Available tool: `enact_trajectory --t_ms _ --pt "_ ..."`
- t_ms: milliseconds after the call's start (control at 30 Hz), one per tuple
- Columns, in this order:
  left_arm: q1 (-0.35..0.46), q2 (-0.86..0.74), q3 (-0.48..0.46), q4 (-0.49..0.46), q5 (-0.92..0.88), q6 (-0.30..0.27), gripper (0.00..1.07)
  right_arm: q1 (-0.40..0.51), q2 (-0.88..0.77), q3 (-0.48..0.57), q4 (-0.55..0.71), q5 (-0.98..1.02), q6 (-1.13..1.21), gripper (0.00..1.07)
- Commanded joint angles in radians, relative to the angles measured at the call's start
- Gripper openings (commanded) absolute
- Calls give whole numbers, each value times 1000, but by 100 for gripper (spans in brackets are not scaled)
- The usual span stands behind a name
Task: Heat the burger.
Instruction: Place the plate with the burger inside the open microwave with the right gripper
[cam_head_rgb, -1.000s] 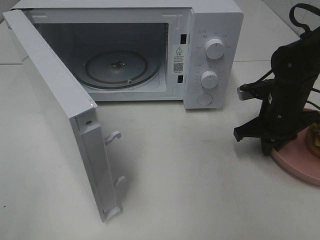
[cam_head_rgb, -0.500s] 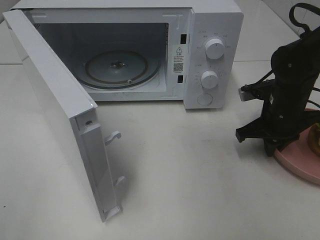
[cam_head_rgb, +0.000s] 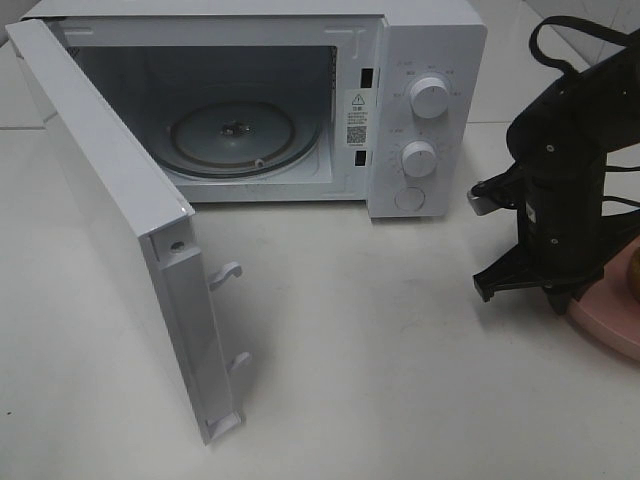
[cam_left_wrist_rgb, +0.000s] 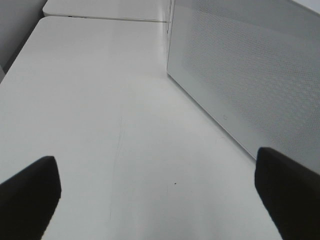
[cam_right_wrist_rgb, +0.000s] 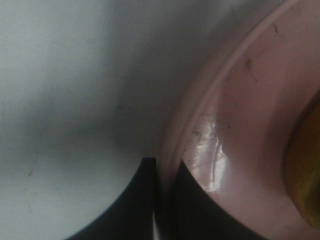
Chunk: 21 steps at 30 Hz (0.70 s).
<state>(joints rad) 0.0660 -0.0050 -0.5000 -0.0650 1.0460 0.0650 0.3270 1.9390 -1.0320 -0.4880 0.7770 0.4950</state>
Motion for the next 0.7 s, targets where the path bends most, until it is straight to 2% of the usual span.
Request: enact_trajectory --t_ms 33,233,700 --pt "6 -25 3 -6 -8 -3 98 27 -7 1 -40 39 19 0" --pt "6 -25 3 -6 -8 -3 98 80 -7 1 -120 101 57 0" --pt "6 -25 3 -6 -8 -3 98 161 -100 13 -184 180 71 0"
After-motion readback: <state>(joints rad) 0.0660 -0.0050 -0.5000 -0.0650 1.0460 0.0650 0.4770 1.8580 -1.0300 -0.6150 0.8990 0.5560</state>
